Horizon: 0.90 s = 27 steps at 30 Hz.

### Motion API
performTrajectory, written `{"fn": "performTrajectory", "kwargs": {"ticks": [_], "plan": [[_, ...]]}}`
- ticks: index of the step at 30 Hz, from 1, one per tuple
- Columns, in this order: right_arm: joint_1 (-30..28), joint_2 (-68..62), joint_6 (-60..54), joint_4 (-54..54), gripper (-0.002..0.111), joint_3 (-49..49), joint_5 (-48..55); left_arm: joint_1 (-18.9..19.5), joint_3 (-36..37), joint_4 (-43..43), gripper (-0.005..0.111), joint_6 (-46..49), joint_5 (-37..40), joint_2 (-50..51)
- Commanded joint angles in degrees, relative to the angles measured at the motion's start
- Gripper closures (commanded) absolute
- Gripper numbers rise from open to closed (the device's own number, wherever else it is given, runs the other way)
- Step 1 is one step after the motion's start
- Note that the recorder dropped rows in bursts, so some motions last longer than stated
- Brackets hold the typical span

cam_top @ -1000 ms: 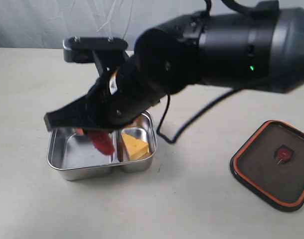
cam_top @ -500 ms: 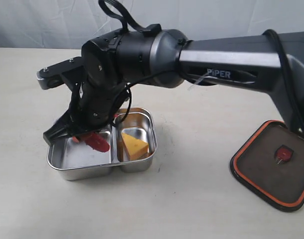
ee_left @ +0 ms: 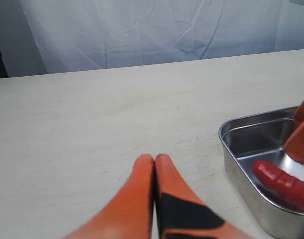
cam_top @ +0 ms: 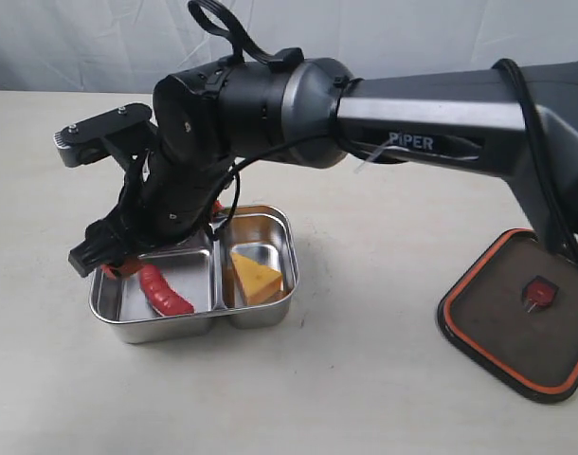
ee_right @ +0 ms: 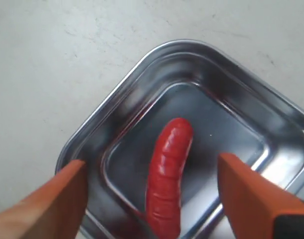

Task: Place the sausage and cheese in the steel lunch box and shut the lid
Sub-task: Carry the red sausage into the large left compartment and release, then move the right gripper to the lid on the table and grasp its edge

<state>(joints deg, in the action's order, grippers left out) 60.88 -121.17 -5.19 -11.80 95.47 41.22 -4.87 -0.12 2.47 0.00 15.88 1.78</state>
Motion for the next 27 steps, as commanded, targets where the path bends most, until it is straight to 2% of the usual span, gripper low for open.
{"fn": "performTrajectory", "kwargs": {"ticks": [1,5,8,12,15,20,27], "plan": [[-0.27,0.32,0.2,-2.65,0.043,1.88,5.24,-0.44,0.12,0.17,0.107,0.0,-0.46,-0.42],[-0.27,3.09,0.2,-3.11,0.067,2.6,13.03,-0.44,0.12,0.17,0.107,0.0,-0.46,-0.42],[-0.27,6.66,0.2,-2.12,0.077,2.49,20.34,-0.44,0.12,0.17,0.107,0.0,-0.46,-0.42],[-0.27,13.05,3.93,4.38,0.078,0.29,28.39,-0.44,0.12,0.17,0.107,0.0,-0.46,-0.42],[-0.27,19.23,10.07,13.3,0.078,-5.22,28.74,-0.44,0.12,0.17,0.107,0.0,-0.46,-0.42],[-1.8,31.52,20.28,29.0,0.078,-23.0,28.74,-0.44,0.12,0.17,0.107,0.0,-0.46,-0.42],[-9.51,41.28,21.79,28.67,0.078,-49.7,19.46,-0.44,0.12,0.17,0.107,0.0,-0.46,-0.42]]}}
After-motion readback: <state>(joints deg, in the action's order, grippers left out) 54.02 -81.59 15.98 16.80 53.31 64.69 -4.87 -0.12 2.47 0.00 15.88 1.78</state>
